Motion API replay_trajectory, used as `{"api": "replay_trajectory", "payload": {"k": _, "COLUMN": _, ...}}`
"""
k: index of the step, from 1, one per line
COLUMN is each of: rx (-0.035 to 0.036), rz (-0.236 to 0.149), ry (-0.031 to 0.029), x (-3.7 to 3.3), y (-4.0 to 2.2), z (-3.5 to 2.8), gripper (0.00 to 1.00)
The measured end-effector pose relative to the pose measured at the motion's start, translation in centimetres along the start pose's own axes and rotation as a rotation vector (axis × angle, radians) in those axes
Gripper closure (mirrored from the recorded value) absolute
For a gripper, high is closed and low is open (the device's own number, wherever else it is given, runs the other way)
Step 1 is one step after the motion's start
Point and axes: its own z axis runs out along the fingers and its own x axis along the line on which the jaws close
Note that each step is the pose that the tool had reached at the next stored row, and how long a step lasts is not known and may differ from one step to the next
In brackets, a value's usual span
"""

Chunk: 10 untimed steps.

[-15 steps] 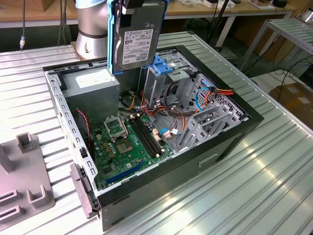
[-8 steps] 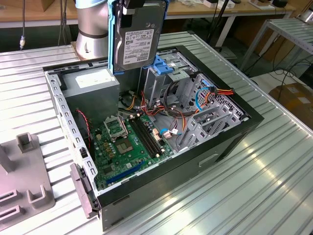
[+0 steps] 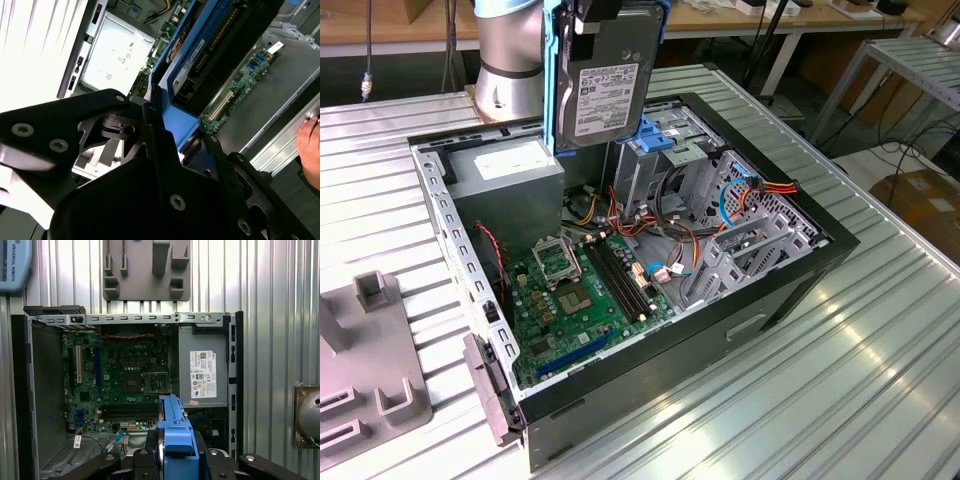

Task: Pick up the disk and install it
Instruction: 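Insert the disk into the insertion slot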

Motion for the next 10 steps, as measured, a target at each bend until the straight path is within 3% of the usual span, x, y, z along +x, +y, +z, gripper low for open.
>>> {"api": "replay_trajectory", "payload": {"k": 10, "rx": 0.0001, "rz": 0.0, "ry": 0.0069, "x": 0.95, "y": -0.02, "z": -0.01, "gripper": 0.63}}
